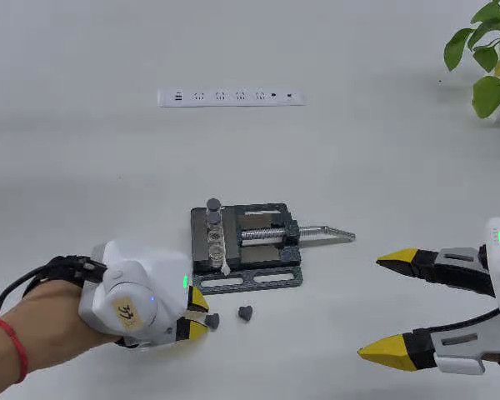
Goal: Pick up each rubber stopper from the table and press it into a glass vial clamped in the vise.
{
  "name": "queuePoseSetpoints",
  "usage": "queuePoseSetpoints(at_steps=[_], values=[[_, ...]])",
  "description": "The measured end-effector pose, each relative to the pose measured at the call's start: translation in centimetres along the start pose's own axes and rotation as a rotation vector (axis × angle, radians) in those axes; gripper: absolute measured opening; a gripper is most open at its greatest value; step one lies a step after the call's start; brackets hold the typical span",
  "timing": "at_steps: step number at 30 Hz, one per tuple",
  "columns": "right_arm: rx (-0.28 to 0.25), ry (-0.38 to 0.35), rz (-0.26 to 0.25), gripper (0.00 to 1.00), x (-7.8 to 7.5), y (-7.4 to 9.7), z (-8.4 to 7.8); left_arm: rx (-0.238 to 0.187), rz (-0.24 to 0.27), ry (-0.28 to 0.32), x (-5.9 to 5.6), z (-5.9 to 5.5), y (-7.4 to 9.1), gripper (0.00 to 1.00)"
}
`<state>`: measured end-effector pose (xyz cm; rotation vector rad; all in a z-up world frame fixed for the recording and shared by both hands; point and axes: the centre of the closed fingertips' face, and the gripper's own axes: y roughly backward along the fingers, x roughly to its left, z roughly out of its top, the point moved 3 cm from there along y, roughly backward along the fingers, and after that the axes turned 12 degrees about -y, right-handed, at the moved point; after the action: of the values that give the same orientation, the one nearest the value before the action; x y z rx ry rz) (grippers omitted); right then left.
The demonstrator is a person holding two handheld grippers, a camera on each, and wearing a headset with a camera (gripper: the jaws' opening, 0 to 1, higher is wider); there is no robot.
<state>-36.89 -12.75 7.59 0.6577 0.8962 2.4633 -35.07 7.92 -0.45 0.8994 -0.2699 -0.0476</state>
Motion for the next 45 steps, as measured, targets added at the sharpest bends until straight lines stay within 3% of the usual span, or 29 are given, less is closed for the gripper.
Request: queuePoseSetpoints(at_steps=[26,45], values=[[0.014,0.006,-0.008,0.74,0.0,1.2,-0.9,0.019,-0.016,-0.034,0.0,-0.3,-0.6,0.05],[0.013,0.001,-0.012,0.73,-0.1,1.3,-1.0,0.01,-0.014,-0.012,-0.1,0.0,-0.7,0.05]])
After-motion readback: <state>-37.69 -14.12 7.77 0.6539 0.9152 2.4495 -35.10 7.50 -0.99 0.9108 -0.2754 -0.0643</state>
